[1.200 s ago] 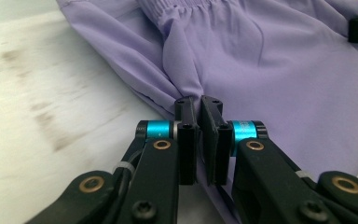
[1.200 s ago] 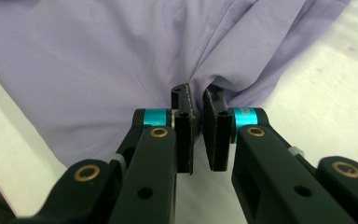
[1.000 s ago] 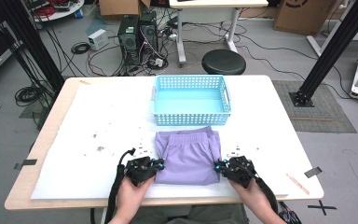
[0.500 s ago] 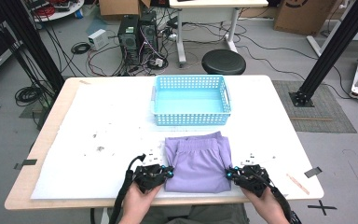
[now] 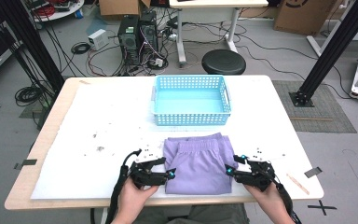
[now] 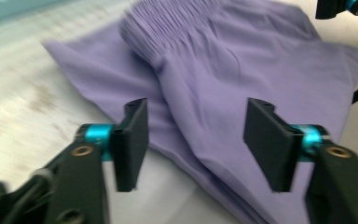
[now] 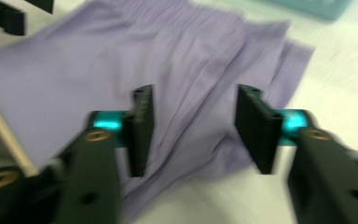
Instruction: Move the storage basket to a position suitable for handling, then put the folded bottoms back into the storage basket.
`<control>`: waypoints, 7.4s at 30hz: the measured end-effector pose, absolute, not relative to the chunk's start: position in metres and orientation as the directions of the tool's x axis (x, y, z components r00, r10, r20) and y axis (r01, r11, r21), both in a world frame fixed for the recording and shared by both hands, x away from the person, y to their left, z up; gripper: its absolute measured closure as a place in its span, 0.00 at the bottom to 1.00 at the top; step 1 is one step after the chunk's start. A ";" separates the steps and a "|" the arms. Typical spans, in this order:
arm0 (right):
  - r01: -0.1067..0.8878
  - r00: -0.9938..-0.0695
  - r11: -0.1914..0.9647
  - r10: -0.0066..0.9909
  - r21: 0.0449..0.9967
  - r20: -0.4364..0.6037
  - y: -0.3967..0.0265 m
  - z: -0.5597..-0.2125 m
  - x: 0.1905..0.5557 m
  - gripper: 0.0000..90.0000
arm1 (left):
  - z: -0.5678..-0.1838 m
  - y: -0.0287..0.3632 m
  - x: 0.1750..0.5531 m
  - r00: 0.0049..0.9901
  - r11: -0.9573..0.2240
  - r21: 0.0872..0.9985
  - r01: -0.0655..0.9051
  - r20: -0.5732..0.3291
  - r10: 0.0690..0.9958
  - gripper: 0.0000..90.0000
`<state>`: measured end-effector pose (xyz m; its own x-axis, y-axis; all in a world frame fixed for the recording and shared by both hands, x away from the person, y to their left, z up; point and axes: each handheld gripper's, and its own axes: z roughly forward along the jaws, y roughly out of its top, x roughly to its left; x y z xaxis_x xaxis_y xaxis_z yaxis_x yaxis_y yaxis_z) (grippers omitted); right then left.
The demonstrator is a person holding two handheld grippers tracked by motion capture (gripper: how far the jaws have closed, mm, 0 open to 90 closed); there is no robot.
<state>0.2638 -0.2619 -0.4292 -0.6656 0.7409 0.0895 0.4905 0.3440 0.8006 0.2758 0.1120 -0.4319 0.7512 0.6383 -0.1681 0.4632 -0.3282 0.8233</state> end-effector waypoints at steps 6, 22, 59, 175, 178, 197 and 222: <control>0.410 -0.656 0.328 0.754 0.851 0.025 -0.267 -0.417 0.293 0.40 | -0.417 0.138 0.307 0.752 -0.273 0.855 0.441 -0.186 0.632 0.38; 0.411 -0.590 0.310 0.807 0.857 -0.009 -0.270 -0.407 0.393 0.28 | -0.417 0.156 0.392 0.669 -0.261 0.900 0.348 -0.044 0.742 0.34; 0.453 -0.644 0.454 0.762 0.767 -0.070 -0.261 -0.423 0.436 0.47 | -0.431 0.133 0.433 0.709 -0.372 0.858 0.354 0.014 0.705 0.47; 0.346 -0.521 0.262 0.852 0.901 -0.048 -0.325 -0.430 0.342 0.29 | -0.427 0.221 0.312 0.676 -0.243 0.947 0.208 0.040 0.735 0.26; 0.345 -0.522 0.266 0.852 0.900 -0.052 -0.323 -0.430 0.341 0.29 | -0.427 0.221 0.312 0.672 -0.252 0.945 0.209 0.048 0.739 0.26; 0.322 -0.509 0.251 0.859 0.913 -0.057 -0.325 -0.429 0.332 0.29 | -0.428 0.204 0.307 0.707 -0.251 0.943 0.217 0.026 0.707 0.26; 0.284 -0.568 0.306 0.817 0.909 -0.097 -0.307 -0.429 0.305 0.28 | -0.432 0.155 0.277 0.759 -0.243 0.920 0.306 -0.082 0.645 0.29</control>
